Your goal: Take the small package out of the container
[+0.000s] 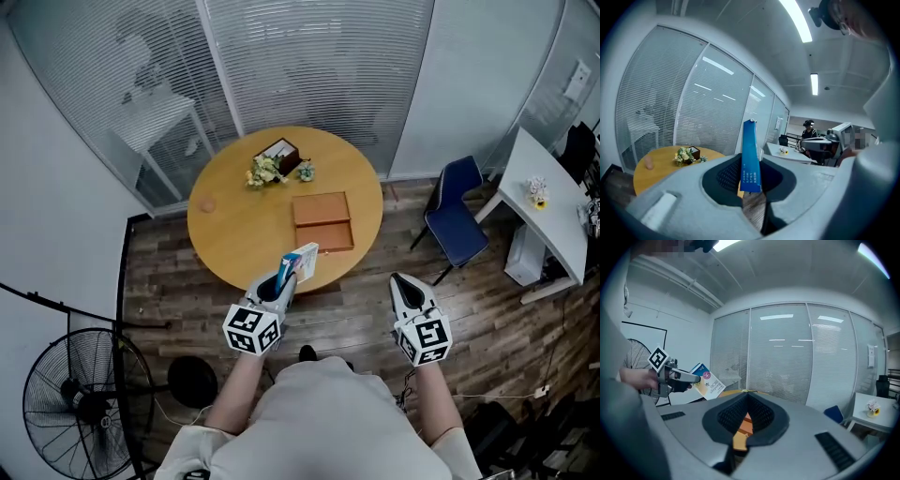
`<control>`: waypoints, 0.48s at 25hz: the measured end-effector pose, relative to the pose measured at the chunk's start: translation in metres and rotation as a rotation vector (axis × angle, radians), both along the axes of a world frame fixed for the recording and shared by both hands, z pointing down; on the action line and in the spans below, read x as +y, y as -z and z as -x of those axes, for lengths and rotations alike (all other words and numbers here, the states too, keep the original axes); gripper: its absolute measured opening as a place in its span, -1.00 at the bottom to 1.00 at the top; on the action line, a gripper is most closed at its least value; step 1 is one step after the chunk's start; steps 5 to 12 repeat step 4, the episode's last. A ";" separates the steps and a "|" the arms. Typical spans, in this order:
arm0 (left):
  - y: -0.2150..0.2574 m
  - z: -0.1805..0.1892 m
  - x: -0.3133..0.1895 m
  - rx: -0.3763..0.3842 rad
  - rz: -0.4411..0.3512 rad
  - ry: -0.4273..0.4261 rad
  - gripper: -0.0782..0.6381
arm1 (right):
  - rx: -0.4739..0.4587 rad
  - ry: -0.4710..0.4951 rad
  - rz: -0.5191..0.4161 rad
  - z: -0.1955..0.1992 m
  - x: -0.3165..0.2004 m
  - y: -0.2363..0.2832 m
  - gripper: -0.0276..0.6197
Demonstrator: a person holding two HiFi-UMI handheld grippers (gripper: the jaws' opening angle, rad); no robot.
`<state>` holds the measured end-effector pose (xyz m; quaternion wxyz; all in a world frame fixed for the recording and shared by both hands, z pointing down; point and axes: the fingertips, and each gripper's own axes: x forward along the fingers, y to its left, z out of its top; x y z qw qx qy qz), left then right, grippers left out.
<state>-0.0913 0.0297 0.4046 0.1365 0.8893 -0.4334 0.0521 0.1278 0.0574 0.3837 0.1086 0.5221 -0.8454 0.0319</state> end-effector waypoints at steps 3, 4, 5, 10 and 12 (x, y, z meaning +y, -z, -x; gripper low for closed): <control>0.001 -0.003 0.000 0.000 0.000 -0.001 -0.58 | 0.000 0.002 0.001 -0.002 -0.001 0.000 -0.91; 0.001 -0.004 0.000 0.001 0.000 -0.001 -0.58 | 0.000 0.002 0.001 -0.002 -0.001 0.000 -0.91; 0.001 -0.004 0.000 0.001 0.000 -0.001 -0.58 | 0.000 0.002 0.001 -0.002 -0.001 0.000 -0.91; 0.001 -0.004 0.000 0.001 0.000 -0.001 -0.58 | 0.000 0.002 0.001 -0.002 -0.001 0.000 -0.91; 0.001 -0.004 0.000 0.001 0.000 -0.001 -0.58 | 0.000 0.002 0.001 -0.002 -0.001 0.000 -0.91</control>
